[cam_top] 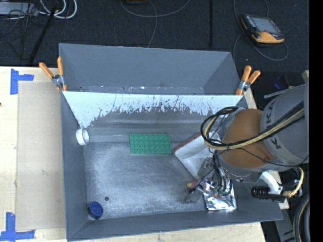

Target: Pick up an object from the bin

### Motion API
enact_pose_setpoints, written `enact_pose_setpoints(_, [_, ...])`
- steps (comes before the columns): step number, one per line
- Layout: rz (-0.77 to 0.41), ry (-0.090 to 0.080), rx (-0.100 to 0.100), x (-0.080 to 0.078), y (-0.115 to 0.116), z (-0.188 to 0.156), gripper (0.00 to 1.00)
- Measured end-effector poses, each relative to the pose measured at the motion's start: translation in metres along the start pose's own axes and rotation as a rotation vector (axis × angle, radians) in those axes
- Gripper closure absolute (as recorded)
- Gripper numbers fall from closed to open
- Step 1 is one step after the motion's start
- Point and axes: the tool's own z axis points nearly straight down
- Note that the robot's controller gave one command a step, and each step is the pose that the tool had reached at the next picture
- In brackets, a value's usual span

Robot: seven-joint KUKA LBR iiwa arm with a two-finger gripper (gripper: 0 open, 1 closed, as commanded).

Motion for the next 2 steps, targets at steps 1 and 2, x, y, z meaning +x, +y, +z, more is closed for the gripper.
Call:
enact_pose_setpoints(1, [0.223, 0.001, 0.007, -0.028, 0.034, -0.001, 0.0])
enact_pose_setpoints(2, [0.261, -0.001, 0.002, -0.081, 0.045, 0.001, 0.0])
